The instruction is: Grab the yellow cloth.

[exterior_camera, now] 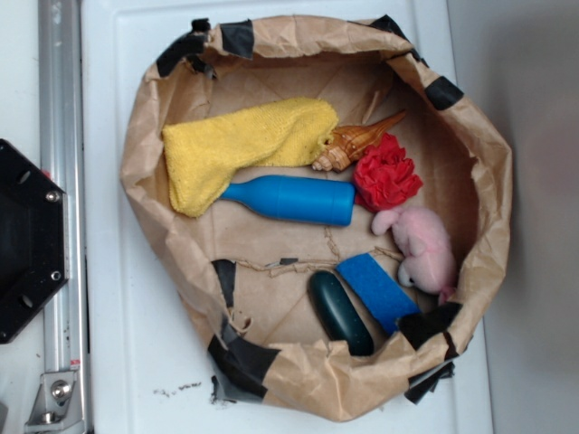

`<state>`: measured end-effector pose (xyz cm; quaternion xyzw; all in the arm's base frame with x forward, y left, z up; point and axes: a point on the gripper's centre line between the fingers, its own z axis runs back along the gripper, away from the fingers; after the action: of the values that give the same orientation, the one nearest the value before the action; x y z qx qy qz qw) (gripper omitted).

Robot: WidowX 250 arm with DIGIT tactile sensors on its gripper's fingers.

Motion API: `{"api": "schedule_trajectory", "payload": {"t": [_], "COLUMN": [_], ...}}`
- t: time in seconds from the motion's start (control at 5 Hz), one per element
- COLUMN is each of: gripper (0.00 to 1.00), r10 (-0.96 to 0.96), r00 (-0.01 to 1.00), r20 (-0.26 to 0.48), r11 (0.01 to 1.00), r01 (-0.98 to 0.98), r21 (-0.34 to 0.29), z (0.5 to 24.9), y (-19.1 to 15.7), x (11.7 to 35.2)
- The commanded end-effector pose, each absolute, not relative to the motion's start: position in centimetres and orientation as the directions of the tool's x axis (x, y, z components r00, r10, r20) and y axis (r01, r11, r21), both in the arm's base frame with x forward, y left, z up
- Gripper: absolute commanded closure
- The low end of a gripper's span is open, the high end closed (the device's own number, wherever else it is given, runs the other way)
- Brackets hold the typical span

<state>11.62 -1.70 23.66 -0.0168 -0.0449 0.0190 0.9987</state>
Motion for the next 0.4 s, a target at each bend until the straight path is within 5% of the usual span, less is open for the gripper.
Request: {"api": "schedule_trajectory", "payload": {"t": [0.0,0.2], "gripper": [0.00,0.00], "r10": [0.039,0.055], "r00": [0.995,0.992], "r20": [0.089,0.114], "r11": [0.999,0.998], "r01": [-0.036,-0.052], "r21": [-0.035,-0.026], "z": [23.7,22.9], "y": [-1.7,0.9], "x": [11.6,15.9]}}
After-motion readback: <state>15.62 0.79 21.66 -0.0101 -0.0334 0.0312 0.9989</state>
